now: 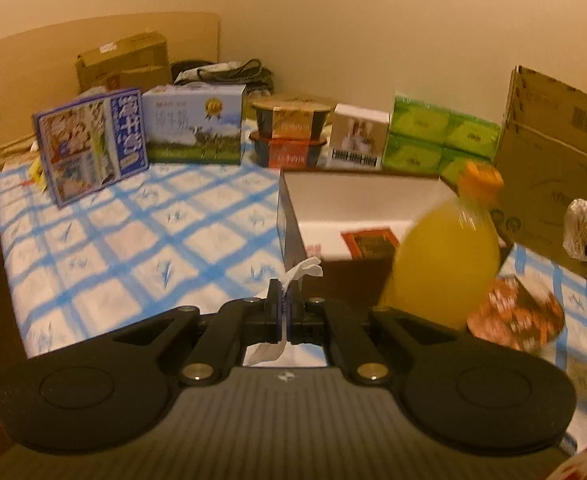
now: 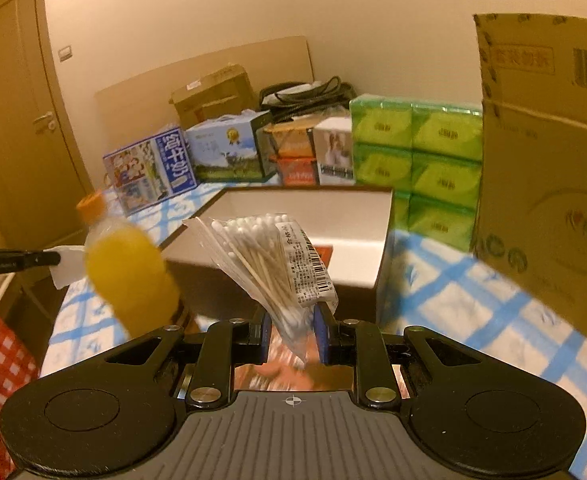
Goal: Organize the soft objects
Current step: 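Carry the swab bag and tissue into the white box and open both tools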
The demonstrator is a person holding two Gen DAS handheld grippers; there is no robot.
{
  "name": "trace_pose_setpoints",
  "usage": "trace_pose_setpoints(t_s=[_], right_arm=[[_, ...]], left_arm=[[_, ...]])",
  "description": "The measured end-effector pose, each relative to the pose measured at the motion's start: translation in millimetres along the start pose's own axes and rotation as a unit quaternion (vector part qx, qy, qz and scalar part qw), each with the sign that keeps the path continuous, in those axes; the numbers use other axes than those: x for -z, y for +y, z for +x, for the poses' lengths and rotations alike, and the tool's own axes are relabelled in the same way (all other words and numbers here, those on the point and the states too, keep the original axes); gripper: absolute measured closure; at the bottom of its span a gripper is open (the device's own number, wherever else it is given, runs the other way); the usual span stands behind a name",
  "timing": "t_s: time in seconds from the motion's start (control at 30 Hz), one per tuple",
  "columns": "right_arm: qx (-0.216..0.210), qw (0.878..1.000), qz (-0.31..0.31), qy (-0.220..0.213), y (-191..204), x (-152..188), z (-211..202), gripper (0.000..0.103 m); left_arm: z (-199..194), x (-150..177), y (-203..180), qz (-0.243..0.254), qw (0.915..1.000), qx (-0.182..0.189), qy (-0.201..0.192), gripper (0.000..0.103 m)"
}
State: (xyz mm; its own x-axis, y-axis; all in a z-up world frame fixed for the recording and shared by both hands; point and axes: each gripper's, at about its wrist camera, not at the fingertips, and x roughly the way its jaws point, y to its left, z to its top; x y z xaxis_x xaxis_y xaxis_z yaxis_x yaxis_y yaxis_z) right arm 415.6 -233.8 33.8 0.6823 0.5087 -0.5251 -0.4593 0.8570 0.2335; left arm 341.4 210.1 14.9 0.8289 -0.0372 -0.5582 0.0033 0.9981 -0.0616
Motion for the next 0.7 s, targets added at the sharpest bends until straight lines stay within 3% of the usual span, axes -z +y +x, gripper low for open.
trace_pose_setpoints(t_s=[0.37, 0.7], right_arm=[[0.008, 1.0, 0.012, 0.007, -30, -54, 77, 0.08], [0.022, 0.999, 0.005, 0.041, -46, -66, 135, 0.08]], left_arm=[[79, -86, -5, 0.018, 0.9984, 0.044, -0.031, 0.102], [168, -117, -45, 0.087, 0.9925, 0.084, 0.017, 0.102]])
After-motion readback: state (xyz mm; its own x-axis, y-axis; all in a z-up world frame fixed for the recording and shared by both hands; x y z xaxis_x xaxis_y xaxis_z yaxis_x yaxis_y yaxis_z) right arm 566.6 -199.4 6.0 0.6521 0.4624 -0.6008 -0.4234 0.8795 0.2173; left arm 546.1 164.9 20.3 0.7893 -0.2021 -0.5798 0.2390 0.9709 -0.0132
